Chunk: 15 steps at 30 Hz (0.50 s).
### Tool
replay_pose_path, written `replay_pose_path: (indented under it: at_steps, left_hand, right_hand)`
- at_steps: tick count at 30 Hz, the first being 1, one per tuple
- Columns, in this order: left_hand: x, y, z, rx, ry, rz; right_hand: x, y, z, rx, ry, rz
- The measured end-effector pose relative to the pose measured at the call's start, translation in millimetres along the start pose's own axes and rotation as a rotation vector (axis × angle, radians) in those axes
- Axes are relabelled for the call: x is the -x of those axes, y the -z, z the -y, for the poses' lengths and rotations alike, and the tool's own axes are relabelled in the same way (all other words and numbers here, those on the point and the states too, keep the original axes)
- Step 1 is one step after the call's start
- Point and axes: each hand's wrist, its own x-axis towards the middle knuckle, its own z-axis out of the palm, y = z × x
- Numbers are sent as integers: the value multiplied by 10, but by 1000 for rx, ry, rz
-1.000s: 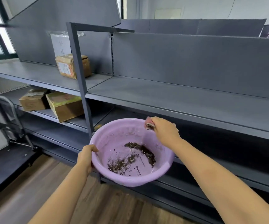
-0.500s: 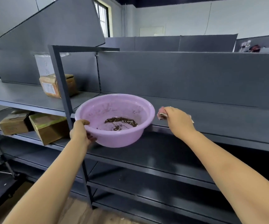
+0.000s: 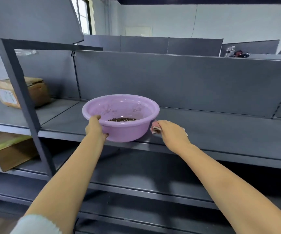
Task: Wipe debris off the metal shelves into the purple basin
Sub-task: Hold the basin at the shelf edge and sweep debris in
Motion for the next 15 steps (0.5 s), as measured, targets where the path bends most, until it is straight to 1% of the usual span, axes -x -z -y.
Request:
replay_pose_path:
  at_steps: [4,9,15]
  left_hand:
    - [-188,-233,57,-23,22,26]
    - [-341,-394,127,-70,22,52]
    - [-438,-475,220,-127,-55,32]
  right_hand:
    - [-72,-56,-58,-12,-47,12]
    - [-111,-180,-141,-98,-77,17]
    - [5,-246,-160,-106,-76,38]
